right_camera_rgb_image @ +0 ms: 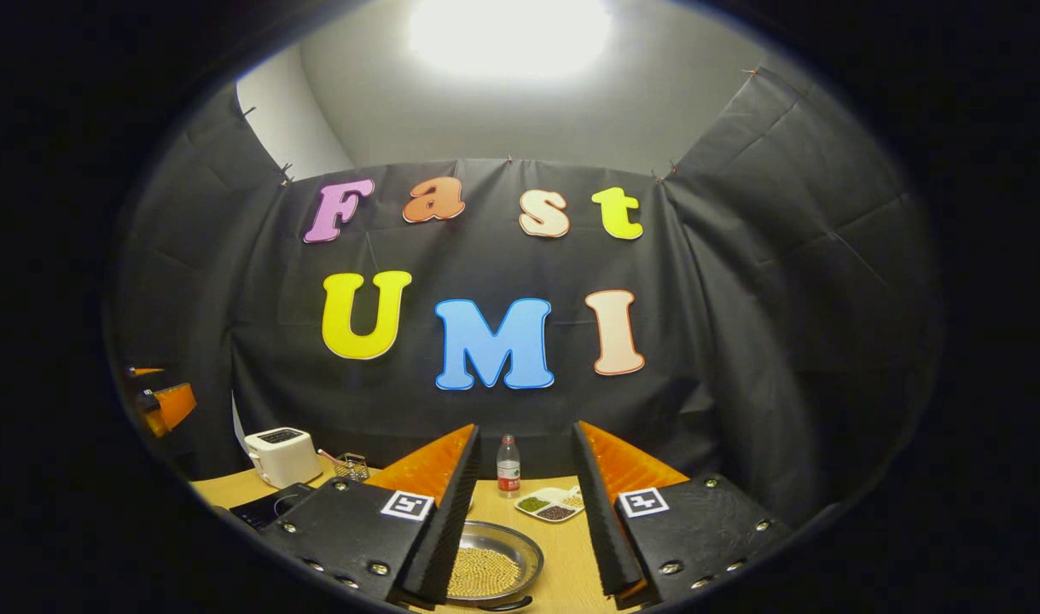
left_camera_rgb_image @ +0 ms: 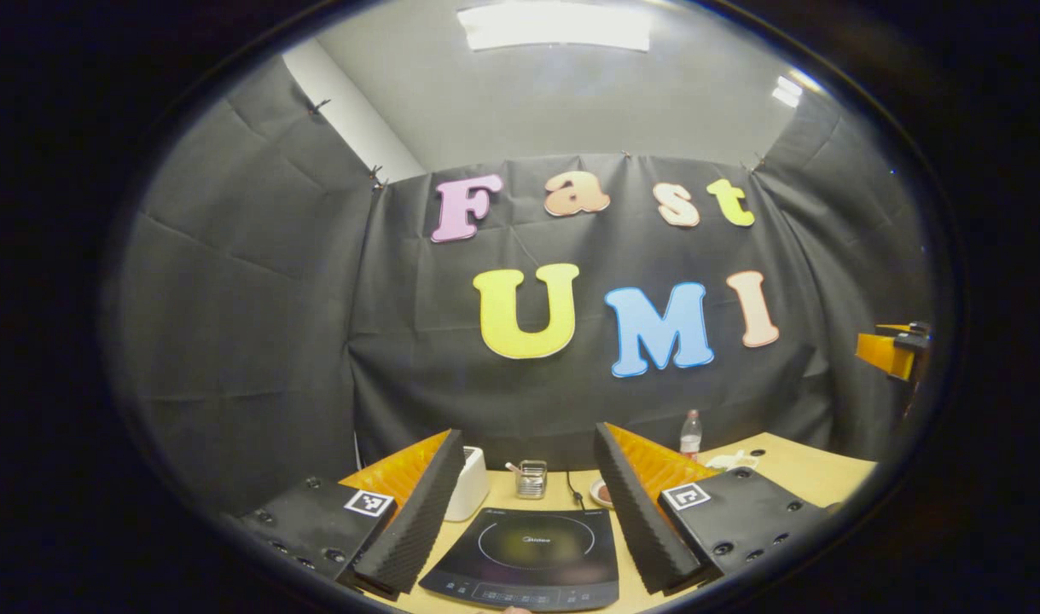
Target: First push the handle of the pot to place it horizontally, then grasp the pot with both hands and set it on the induction cooktop.
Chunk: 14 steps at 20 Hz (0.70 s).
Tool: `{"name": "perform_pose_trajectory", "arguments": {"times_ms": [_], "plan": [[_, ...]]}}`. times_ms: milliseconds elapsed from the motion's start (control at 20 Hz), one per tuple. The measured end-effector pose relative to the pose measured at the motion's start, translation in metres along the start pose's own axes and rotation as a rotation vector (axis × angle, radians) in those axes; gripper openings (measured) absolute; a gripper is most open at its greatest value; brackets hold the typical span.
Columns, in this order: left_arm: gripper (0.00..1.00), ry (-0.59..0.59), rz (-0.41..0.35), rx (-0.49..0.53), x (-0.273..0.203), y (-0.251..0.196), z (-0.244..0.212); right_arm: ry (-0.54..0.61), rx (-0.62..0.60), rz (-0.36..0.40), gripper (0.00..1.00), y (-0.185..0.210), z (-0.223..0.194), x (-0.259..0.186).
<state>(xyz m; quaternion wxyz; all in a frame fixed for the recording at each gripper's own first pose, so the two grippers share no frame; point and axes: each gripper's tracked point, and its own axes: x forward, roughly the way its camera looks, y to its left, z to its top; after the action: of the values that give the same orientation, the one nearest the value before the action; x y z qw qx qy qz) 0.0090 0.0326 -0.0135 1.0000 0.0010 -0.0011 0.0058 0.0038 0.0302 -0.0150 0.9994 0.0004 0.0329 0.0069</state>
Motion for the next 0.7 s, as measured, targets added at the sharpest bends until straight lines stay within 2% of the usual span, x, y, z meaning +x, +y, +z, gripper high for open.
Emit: {"name": "perform_pose_trajectory", "arguments": {"times_ms": [150, 250, 400, 450, 500, 700], "plan": [[0.99, 0.0, -0.005, -0.004, 0.002, 0.004, -0.003, 0.022, 0.0, 0.013, 0.64, 0.009, -0.003, -0.001], [1.0, -0.001, -0.006, -0.002, 0.004, 0.009, -0.005, 0.013, 0.003, 0.005, 0.41, 0.011, 0.0, 0.0], [0.99, 0.004, -0.012, -0.007, 0.007, 0.015, -0.008, 0.046, -0.014, 0.038, 0.39, 0.026, -0.013, -0.001], [0.99, 0.004, -0.012, -0.006, 0.008, 0.019, -0.01, 0.036, -0.012, -0.008, 0.39, 0.015, -0.009, -0.006], [1.0, 0.004, -0.011, -0.002, 0.01, 0.022, -0.011, 0.032, 0.01, 0.001, 0.04, 0.02, -0.009, 0.005], [1.0, 0.007, -0.023, -0.001, 0.016, 0.033, -0.017, 0.075, 0.007, 0.012, 0.01, 0.037, -0.028, -0.001]]}}
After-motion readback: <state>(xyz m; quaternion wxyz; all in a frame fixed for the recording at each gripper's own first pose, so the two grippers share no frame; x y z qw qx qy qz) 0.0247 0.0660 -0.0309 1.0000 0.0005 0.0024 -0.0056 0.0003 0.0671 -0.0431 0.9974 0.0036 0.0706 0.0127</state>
